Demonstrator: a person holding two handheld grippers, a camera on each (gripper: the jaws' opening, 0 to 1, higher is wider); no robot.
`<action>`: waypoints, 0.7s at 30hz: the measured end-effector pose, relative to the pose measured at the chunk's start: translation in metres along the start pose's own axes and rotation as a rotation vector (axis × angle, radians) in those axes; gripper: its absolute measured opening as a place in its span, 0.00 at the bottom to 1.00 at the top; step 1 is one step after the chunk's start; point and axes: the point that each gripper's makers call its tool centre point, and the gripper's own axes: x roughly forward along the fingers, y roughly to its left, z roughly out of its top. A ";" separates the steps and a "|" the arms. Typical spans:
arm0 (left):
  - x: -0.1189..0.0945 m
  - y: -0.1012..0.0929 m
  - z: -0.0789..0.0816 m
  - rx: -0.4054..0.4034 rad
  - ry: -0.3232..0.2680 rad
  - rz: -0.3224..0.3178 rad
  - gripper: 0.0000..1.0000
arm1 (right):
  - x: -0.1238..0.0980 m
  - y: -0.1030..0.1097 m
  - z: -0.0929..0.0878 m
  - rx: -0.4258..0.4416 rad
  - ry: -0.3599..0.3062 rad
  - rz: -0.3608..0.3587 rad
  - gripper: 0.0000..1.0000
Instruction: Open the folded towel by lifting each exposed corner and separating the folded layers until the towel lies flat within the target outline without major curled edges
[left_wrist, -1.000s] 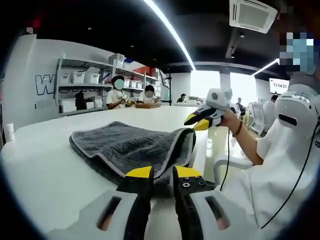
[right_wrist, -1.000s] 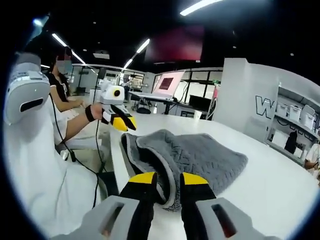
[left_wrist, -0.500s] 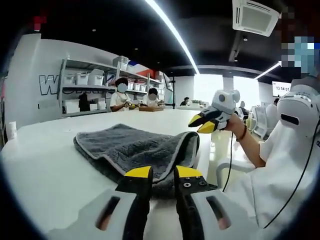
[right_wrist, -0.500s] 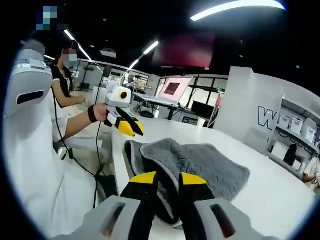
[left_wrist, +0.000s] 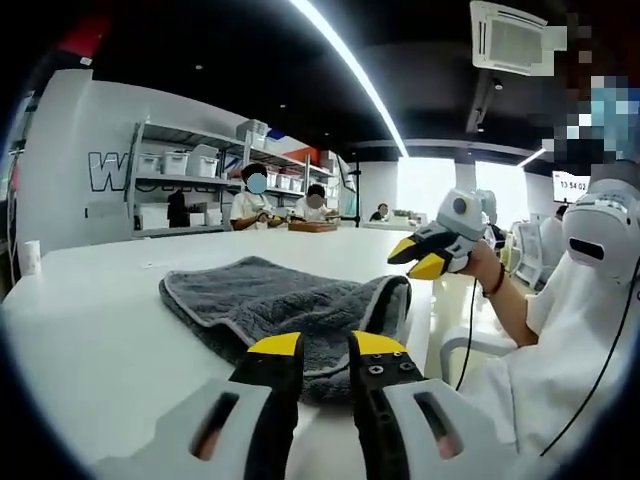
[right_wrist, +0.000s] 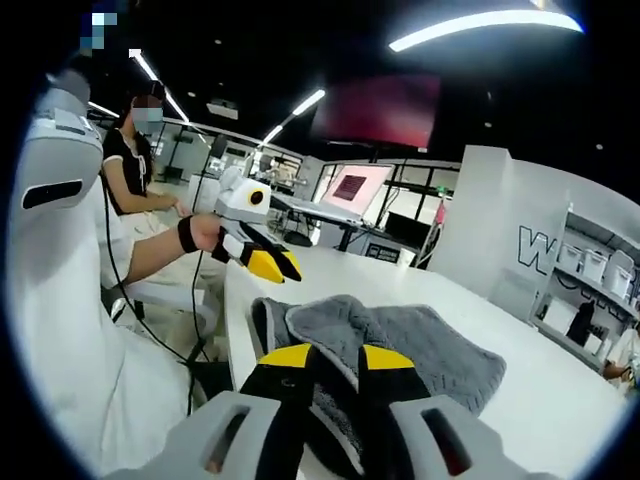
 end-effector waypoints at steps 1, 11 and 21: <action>0.000 0.001 0.000 -0.003 -0.002 0.004 0.18 | 0.000 0.000 0.001 -0.003 -0.001 -0.001 0.11; 0.010 0.003 0.004 -0.004 0.002 0.004 0.18 | 0.006 0.009 0.007 -0.038 0.005 0.015 0.11; 0.017 0.007 0.012 -0.010 -0.014 0.005 0.18 | 0.012 0.010 0.011 -0.076 0.007 0.001 0.11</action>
